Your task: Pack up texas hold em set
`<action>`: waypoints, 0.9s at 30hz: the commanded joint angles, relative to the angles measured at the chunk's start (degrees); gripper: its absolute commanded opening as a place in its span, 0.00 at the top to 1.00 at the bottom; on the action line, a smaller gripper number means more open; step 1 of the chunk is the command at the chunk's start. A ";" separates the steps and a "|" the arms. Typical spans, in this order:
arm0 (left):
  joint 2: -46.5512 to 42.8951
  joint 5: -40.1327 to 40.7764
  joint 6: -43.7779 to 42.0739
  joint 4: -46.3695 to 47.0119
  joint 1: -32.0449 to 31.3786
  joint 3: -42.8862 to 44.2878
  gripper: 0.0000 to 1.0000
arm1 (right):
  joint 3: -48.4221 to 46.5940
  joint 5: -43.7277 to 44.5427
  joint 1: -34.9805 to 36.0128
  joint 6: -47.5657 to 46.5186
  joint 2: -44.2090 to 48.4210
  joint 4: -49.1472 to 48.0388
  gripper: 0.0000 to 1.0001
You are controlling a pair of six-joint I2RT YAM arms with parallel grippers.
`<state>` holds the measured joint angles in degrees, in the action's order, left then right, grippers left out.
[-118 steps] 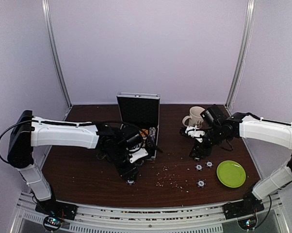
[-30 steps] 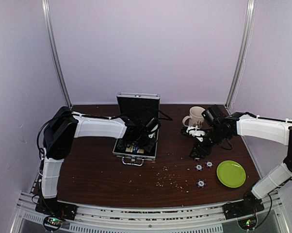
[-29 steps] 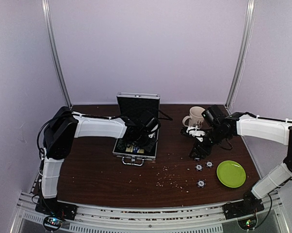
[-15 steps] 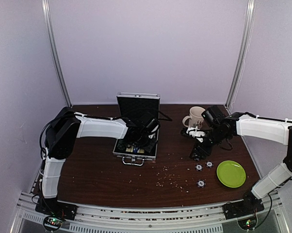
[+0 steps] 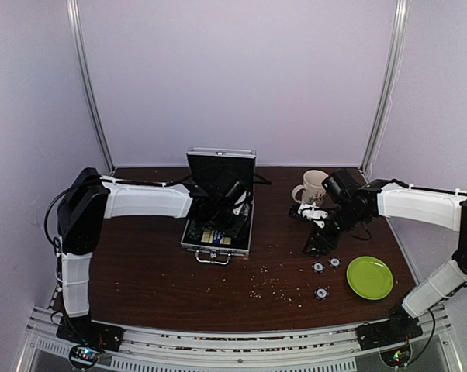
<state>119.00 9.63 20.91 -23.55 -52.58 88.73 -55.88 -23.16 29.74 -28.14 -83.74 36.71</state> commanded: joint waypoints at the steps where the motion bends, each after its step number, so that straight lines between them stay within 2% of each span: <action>1: -6.83 -2.36 -1.18 3.50 0.19 -1.63 0.36 | -1.34 -1.01 -0.38 -0.34 -0.88 0.82 0.32; 9: -13.53 -5.33 -2.80 2.48 0.06 -6.40 0.37 | -1.86 2.10 -1.06 -0.61 0.05 2.18 0.33; 13: -17.30 -7.19 -4.72 1.90 -0.36 -10.06 0.39 | -3.18 3.21 -3.46 -2.87 0.76 6.84 0.34; 17: -19.67 -7.17 -4.75 1.49 -0.60 -13.42 0.40 | -3.05 8.01 -4.42 -6.11 0.32 11.82 0.34; 22: -20.38 -6.78 -3.93 2.28 -0.77 -15.84 0.40 | -2.68 14.35 -5.45 -7.88 -2.44 15.49 0.35; 27: -20.00 -7.16 -3.81 3.07 -1.10 -16.31 0.40 | -4.88 16.15 -7.56 -7.68 -7.57 17.50 0.36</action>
<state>99.90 3.46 17.32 -22.61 -53.15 72.82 -58.50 -11.25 23.79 -34.81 -87.94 50.85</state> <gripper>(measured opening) 0.598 0.640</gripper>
